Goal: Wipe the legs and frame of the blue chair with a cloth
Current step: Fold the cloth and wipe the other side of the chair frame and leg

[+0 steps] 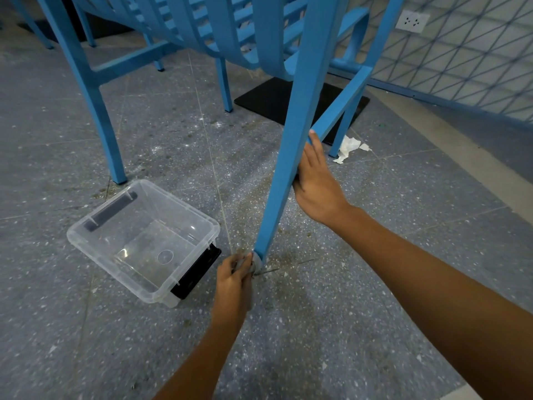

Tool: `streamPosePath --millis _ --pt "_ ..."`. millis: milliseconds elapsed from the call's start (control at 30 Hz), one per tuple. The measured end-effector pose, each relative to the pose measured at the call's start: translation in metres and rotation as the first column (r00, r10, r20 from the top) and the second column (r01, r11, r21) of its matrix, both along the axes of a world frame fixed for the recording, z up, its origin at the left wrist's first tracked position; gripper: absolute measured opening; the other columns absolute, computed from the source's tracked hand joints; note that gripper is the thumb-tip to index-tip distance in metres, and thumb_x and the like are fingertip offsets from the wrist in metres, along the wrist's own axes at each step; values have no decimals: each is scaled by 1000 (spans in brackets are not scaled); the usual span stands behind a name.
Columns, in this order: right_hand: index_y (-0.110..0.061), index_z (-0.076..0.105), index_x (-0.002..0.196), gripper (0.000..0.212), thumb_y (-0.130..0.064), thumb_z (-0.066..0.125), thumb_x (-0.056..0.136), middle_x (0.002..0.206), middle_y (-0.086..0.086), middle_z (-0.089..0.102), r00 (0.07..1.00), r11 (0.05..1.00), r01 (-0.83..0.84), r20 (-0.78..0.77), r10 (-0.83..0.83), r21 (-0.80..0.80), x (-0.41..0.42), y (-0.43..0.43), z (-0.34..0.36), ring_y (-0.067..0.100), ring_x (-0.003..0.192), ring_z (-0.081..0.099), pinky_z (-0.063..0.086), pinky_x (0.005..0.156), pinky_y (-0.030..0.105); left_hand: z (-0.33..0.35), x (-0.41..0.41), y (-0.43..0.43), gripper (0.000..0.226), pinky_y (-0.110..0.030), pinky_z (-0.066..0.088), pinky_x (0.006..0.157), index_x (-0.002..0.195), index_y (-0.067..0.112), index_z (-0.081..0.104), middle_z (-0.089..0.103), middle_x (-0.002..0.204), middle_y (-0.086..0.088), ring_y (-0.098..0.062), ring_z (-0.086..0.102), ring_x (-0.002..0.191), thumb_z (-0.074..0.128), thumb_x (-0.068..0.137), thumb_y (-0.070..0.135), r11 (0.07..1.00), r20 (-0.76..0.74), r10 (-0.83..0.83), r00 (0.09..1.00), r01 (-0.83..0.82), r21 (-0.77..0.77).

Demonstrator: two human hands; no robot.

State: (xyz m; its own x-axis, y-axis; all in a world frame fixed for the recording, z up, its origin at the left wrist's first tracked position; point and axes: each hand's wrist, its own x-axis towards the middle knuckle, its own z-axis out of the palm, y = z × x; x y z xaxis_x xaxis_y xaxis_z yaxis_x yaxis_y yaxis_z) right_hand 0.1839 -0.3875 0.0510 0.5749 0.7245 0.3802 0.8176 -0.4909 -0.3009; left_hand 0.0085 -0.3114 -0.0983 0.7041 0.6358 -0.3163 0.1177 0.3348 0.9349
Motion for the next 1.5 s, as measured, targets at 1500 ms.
streamPosePath --millis 1500 --pt "-12 19 145 58 -11 47 94 151 5 25 1000 998 -9 9 8 58 1 2 -4 26 145 -6 22 97 23 -7 12 -2 22 -23 37 56 87 -1 68 58 66 -8 -15 50 59 52 93 13 830 -426 136 895 132 542"
